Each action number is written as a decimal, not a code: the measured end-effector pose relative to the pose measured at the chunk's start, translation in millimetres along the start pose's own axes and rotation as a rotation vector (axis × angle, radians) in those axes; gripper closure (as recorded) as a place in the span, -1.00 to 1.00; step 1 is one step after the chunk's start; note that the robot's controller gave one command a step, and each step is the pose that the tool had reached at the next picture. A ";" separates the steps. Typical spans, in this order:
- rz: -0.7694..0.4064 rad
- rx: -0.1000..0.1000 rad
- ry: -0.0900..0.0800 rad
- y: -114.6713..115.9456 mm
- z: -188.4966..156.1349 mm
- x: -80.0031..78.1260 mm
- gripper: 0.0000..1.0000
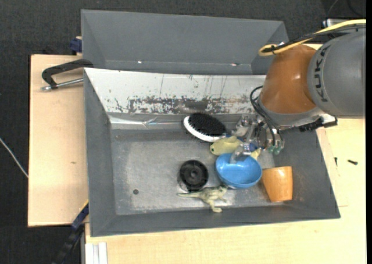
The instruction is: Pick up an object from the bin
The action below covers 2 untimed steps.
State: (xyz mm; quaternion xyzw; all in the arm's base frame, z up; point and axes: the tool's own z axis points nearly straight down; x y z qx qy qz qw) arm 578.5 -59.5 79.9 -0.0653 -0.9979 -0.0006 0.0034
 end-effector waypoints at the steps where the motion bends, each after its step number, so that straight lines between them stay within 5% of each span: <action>1: -0.001 0.000 -0.015 0.9 -50.1 -1.5 1.00; 2: -0.002 0.000 -0.016 1.5 -95.4 -3.1 1.00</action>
Offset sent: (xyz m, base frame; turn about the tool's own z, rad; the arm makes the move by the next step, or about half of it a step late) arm 0.0001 0.0001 0.0467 0.0000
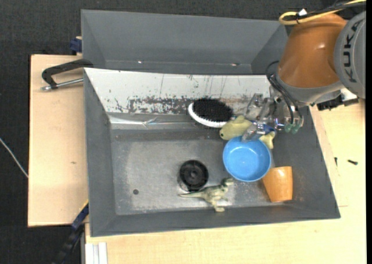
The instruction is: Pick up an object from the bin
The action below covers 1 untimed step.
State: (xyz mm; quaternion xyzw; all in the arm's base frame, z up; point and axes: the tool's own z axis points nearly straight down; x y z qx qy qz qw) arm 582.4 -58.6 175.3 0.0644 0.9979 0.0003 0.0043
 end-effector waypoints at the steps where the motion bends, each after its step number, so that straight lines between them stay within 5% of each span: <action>1: 0.000 0.000 0.003 0.5 -9.8 -1.0 1.00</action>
Offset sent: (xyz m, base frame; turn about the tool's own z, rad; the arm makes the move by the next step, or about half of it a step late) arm 0.0000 0.0000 0.0090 0.0000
